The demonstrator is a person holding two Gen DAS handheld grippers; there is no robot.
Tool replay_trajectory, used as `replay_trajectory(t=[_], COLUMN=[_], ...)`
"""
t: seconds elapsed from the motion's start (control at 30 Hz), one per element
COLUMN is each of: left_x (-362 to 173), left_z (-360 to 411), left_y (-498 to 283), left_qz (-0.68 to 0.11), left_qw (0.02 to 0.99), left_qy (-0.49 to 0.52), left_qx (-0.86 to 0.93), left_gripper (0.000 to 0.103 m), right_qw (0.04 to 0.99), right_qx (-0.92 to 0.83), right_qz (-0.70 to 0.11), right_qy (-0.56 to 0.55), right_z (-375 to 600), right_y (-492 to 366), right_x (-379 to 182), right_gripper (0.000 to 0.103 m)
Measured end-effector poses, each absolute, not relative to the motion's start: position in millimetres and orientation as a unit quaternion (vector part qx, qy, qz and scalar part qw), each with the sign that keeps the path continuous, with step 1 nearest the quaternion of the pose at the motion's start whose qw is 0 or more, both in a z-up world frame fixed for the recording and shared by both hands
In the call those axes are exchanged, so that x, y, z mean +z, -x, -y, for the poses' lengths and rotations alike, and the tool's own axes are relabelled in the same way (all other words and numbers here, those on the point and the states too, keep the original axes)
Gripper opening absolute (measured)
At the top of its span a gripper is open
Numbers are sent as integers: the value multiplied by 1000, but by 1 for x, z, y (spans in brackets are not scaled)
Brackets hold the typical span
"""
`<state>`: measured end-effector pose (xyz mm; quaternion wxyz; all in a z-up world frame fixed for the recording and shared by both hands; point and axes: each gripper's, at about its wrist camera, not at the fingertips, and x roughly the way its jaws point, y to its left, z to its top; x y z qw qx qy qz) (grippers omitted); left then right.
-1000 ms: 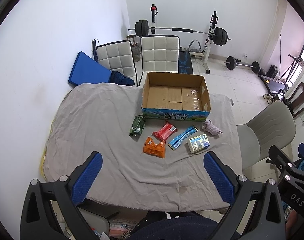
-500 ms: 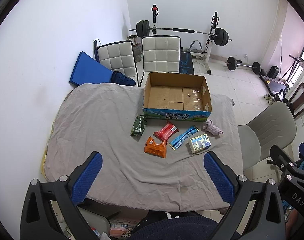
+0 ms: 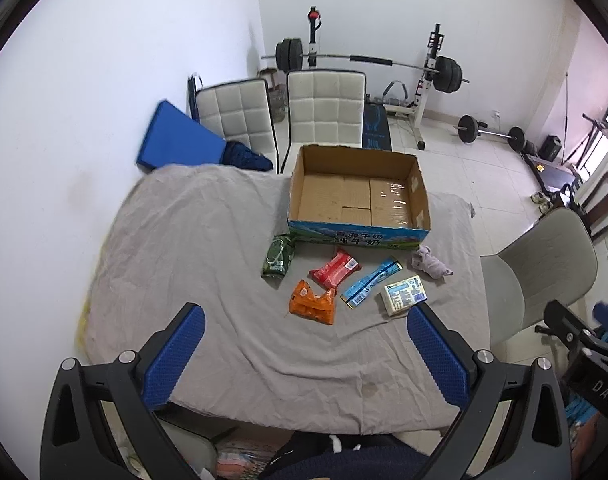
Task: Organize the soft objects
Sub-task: 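Grasp the yellow milk carton with the right tool while the left tool grasps the orange bag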
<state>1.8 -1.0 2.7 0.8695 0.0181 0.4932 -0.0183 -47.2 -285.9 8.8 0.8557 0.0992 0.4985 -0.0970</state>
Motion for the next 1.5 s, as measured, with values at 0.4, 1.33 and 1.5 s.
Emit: replay_trajectory(t=[0.4, 1.33, 1.5], left_x=[-167, -388, -378], left_z=[-32, -30, 11], left_y=[-116, -206, -205], left_qz=[-646, -771, -752], left_qw=[761, 624, 651], left_qy=[41, 122, -103], left_qx=[39, 39, 12], left_gripper=[103, 45, 45], right_qw=[731, 567, 574], right_qx=[-114, -133, -67], right_qz=[-633, -744, -801], right_qy=[-227, -327, -159], right_z=[339, 312, 277], right_y=[-72, -157, -160], right_x=[-206, -437, -433], right_gripper=[103, 67, 66])
